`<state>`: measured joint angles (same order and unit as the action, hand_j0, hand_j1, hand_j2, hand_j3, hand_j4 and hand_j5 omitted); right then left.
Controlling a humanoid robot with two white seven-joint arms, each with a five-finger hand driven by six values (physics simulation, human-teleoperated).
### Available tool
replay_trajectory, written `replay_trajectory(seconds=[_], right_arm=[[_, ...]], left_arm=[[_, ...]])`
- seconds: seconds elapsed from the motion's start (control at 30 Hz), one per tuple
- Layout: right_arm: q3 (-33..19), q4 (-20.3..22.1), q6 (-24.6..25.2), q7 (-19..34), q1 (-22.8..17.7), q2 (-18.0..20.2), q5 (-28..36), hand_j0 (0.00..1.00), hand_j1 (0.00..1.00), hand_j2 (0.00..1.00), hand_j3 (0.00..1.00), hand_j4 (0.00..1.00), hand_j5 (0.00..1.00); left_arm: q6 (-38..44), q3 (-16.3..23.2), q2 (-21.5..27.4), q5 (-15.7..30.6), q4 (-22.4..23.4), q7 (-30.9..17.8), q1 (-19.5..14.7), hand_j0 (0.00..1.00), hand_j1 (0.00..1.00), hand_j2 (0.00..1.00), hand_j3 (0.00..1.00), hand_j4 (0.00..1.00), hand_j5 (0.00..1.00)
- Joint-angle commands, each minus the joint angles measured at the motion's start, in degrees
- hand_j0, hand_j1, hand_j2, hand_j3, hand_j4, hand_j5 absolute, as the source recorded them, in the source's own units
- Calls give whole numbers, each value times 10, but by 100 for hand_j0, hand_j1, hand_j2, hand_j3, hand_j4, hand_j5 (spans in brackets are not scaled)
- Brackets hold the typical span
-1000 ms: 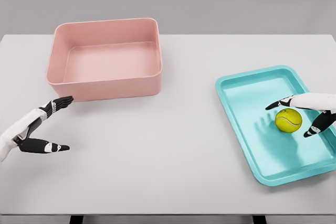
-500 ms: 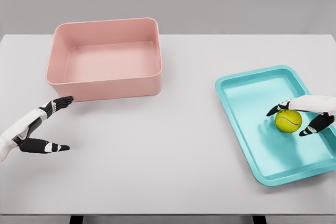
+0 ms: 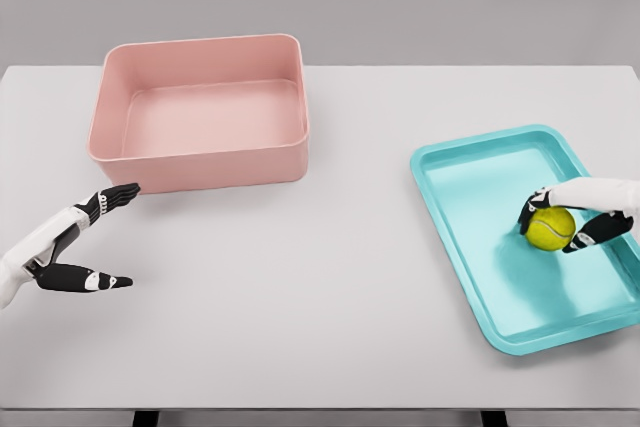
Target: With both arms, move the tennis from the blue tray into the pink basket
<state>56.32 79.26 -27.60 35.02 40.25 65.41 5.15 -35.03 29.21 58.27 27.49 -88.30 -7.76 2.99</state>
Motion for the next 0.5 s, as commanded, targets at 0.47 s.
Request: replay_trajectory(seconds=[0.47], right_arm=[[-134, 112, -15, 0, -3, -115, 3, 49, 49, 49, 49, 49, 49]], left_arm=[[0, 0, 0, 3, 0, -1, 1, 100, 100, 100, 100, 100, 100]])
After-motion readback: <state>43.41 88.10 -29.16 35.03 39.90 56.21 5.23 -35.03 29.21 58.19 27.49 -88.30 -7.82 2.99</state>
